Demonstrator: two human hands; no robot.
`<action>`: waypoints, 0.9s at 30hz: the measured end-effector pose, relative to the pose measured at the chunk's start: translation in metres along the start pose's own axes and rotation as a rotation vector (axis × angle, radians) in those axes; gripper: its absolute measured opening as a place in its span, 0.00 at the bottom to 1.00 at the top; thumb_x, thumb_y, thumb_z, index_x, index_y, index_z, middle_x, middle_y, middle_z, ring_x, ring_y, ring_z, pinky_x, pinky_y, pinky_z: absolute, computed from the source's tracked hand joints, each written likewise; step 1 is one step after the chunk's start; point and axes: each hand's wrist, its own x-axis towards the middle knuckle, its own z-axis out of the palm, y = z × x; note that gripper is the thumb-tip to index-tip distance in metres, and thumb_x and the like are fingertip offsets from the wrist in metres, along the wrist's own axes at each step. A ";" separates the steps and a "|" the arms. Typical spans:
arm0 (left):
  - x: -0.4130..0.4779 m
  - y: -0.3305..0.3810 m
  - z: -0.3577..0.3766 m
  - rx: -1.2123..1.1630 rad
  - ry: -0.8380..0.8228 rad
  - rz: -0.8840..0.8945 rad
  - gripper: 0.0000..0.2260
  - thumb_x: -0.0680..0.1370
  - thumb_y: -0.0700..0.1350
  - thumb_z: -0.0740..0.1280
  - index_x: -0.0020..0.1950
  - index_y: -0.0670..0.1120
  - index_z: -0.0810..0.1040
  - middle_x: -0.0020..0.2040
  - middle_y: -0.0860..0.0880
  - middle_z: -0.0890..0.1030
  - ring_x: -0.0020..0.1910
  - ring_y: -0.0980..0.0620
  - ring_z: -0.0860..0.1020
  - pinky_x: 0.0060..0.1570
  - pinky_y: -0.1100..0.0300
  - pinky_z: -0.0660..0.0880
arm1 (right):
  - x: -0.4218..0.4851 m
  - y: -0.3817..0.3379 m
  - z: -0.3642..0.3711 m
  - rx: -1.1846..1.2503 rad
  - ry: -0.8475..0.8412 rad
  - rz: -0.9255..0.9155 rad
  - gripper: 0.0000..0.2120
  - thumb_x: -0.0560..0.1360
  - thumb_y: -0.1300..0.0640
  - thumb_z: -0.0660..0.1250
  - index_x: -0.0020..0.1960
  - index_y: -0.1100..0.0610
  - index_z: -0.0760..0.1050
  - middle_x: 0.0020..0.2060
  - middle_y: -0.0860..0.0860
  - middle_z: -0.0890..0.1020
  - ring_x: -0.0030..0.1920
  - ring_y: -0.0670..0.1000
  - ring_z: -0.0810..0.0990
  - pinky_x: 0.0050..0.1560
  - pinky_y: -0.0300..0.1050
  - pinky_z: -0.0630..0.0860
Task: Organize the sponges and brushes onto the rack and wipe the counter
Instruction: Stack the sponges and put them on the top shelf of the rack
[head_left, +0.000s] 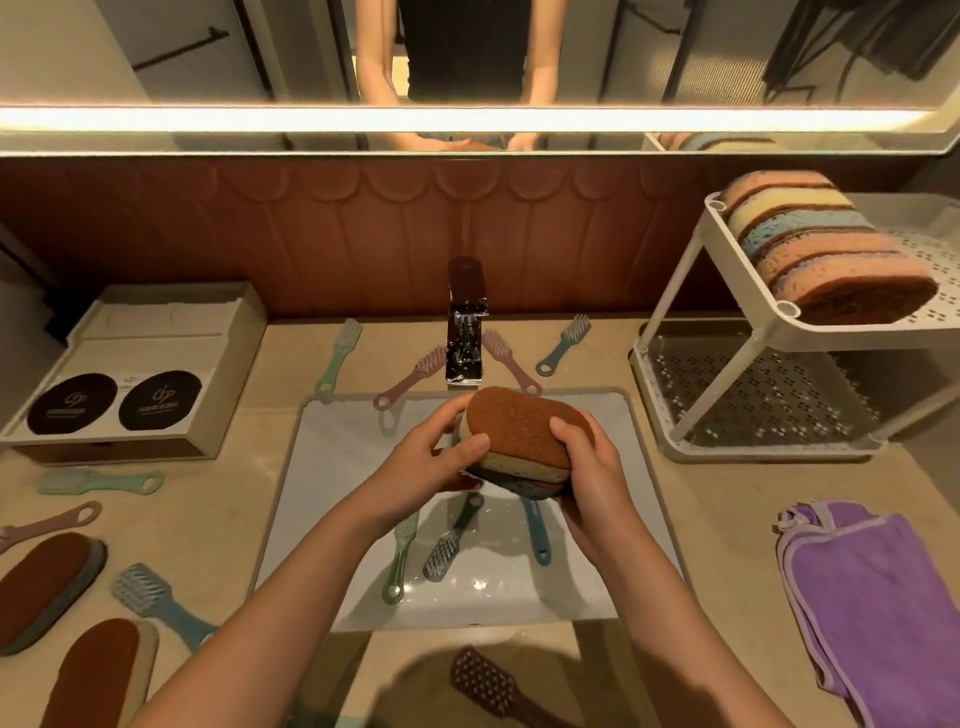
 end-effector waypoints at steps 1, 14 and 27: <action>0.001 0.001 0.001 -0.005 0.018 0.010 0.16 0.75 0.52 0.67 0.60 0.65 0.69 0.60 0.53 0.74 0.54 0.53 0.79 0.51 0.56 0.80 | 0.001 -0.001 -0.001 0.001 -0.009 -0.010 0.10 0.78 0.57 0.60 0.58 0.53 0.74 0.53 0.57 0.79 0.53 0.56 0.79 0.47 0.51 0.79; -0.005 0.002 0.007 -0.151 -0.015 -0.141 0.15 0.76 0.53 0.63 0.62 0.60 0.69 0.61 0.47 0.74 0.59 0.50 0.77 0.48 0.59 0.79 | -0.007 -0.004 -0.001 -0.299 0.006 -0.234 0.10 0.77 0.61 0.61 0.56 0.52 0.74 0.50 0.51 0.78 0.51 0.47 0.77 0.37 0.31 0.75; -0.006 -0.004 0.016 0.242 0.401 0.279 0.21 0.68 0.62 0.66 0.60 0.60 0.69 0.58 0.52 0.72 0.56 0.59 0.73 0.51 0.69 0.74 | -0.016 -0.025 0.009 -0.046 -0.165 0.301 0.16 0.78 0.38 0.52 0.53 0.43 0.74 0.49 0.52 0.80 0.52 0.53 0.80 0.47 0.55 0.80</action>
